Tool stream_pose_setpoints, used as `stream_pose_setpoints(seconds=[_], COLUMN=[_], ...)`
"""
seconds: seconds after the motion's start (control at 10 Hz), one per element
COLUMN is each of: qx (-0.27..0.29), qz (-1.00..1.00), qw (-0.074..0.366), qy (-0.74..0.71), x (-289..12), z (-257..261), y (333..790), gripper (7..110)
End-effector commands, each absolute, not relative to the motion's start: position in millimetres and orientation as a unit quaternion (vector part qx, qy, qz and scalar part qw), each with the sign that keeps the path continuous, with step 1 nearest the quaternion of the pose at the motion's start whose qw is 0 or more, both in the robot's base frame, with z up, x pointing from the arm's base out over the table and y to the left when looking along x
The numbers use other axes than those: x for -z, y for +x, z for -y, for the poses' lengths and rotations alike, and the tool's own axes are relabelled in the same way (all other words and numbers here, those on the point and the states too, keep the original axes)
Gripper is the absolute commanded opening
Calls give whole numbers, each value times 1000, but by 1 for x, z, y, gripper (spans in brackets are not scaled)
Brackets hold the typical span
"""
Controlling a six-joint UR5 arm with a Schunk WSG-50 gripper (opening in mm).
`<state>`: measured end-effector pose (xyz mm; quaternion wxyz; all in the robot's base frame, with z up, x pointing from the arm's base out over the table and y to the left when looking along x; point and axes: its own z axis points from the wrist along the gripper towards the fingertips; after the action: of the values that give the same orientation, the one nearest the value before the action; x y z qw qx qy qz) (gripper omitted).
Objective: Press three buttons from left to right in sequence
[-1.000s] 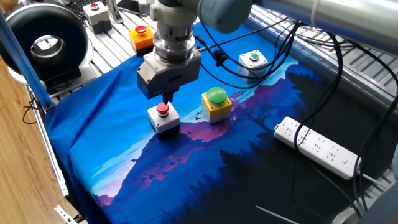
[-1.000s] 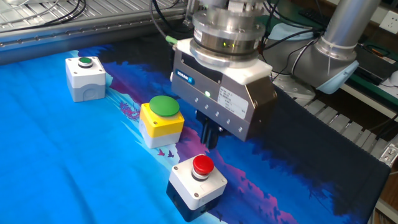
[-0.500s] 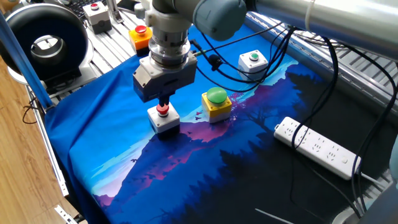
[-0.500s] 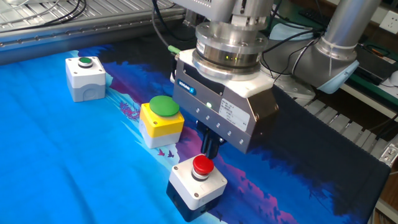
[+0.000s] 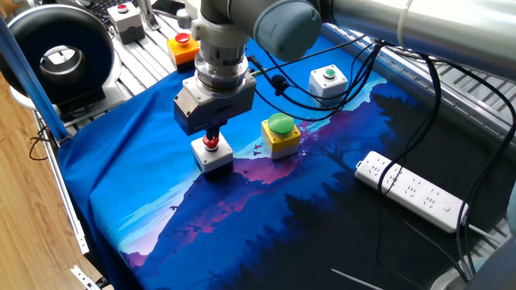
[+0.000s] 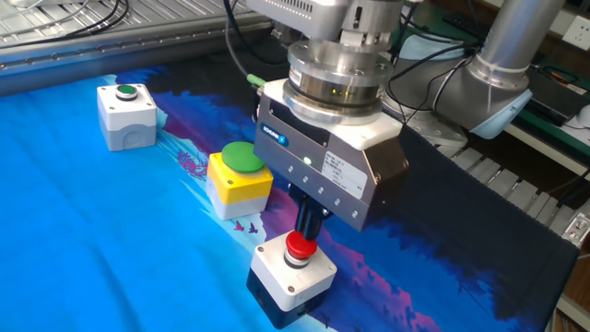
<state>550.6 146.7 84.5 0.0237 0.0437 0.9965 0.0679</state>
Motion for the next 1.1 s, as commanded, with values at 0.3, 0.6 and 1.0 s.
stream_pose_setpoints(seconds=[0.3, 0.6, 1.0], qx=[-74, -75, -77], qz=[-996, -996, -996], qw=[30, 30, -6], qy=[48, 48, 43], x=[-75, -73, -117], z=[-149, -149, -135], y=[555, 555, 541], gripper=[7, 7, 7])
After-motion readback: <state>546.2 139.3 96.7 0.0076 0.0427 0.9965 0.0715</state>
